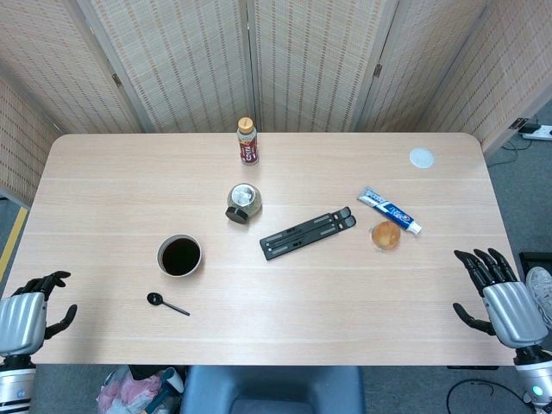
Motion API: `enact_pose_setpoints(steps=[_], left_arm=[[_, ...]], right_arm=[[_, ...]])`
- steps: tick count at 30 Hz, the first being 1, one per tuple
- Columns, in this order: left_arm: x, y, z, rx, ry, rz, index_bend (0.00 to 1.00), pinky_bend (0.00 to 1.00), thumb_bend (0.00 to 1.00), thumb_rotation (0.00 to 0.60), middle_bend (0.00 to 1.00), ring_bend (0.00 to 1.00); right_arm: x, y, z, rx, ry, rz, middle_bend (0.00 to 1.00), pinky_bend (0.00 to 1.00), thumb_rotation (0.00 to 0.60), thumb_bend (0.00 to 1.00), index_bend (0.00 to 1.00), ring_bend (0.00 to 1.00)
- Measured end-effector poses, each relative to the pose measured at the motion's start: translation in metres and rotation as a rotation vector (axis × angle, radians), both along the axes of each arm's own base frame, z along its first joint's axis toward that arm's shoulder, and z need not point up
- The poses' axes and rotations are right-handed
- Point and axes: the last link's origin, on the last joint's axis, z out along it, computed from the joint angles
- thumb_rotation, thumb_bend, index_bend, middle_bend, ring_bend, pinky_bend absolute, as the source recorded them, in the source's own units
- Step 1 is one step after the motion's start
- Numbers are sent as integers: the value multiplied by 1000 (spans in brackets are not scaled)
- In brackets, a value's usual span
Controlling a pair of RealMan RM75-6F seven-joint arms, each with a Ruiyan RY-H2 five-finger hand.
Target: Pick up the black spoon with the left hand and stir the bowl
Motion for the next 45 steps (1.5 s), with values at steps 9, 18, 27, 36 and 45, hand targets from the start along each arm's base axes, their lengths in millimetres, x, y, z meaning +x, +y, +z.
enact_pose_setpoints(steps=[9, 18, 27, 36, 45], left_arm=[[1, 0, -2, -8, -2, -2, 317, 491, 342, 600, 430, 362], [6, 6, -5, -21, 4, -39, 319, 491, 342, 600, 429, 362], [19, 17, -14, -87, 17, -161, 353, 491, 342, 600, 430, 379], [33, 40, -38, -231, 69, -361, 412, 725, 342, 600, 669, 598], [53, 62, -73, -381, 135, -537, 433, 884, 342, 600, 844, 730]], right_arm=[[-2, 4, 1, -34, 2, -16, 153, 81, 600, 215, 19, 101], [-5, 12, 8, -72, 10, -37, 153, 81, 600, 215, 19, 101], [-6, 17, 12, -95, 7, -41, 153, 81, 600, 216, 19, 101], [-2, 18, 14, -104, 9, -31, 153, 81, 600, 215, 19, 101], [-1, 24, 18, -120, 13, -39, 153, 81, 600, 215, 19, 102]])
